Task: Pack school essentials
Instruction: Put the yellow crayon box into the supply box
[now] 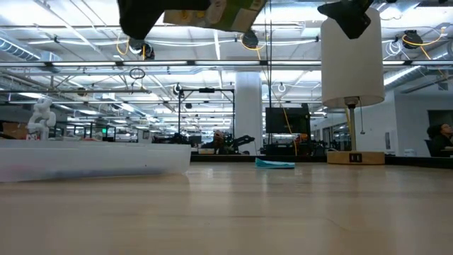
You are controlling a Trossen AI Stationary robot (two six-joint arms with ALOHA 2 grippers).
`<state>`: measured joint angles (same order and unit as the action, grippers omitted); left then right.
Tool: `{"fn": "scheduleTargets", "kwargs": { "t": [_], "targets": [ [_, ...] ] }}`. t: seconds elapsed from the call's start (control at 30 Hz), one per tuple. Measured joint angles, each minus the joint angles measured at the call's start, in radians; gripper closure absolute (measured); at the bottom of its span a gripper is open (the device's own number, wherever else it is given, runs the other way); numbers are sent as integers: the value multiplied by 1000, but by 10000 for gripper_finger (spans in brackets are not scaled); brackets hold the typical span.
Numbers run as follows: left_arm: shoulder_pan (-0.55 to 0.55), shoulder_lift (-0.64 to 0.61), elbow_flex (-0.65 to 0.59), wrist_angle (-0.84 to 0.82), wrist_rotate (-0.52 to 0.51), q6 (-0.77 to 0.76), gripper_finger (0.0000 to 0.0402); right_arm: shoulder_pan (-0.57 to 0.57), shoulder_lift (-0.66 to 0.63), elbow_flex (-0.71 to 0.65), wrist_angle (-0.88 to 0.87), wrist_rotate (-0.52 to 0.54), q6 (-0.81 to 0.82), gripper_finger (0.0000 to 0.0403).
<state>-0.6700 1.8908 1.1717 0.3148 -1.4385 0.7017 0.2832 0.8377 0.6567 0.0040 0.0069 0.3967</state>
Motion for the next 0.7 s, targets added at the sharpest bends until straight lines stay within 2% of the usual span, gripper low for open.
{"fn": "scheduleTargets", "kwargs": {
  "t": [0.13,0.27,0.37,0.5,0.7],
  "targets": [
    [-15,0,0,-94,-54,-89,284,0,-27,0,-23,0,3,4],
    [-21,0,0,-221,-49,-220,284,0,-31,0,-31,-3,3,4],
    [-14,0,0,-334,-15,-300,284,0,-31,0,-33,-3,2,4],
    [22,-14,0,-445,23,-317,284,0,-31,0,-33,-3,0,4],
    [87,-107,1,-620,110,-346,284,0,-31,0,-32,-3,-5,4]
  ]
}}
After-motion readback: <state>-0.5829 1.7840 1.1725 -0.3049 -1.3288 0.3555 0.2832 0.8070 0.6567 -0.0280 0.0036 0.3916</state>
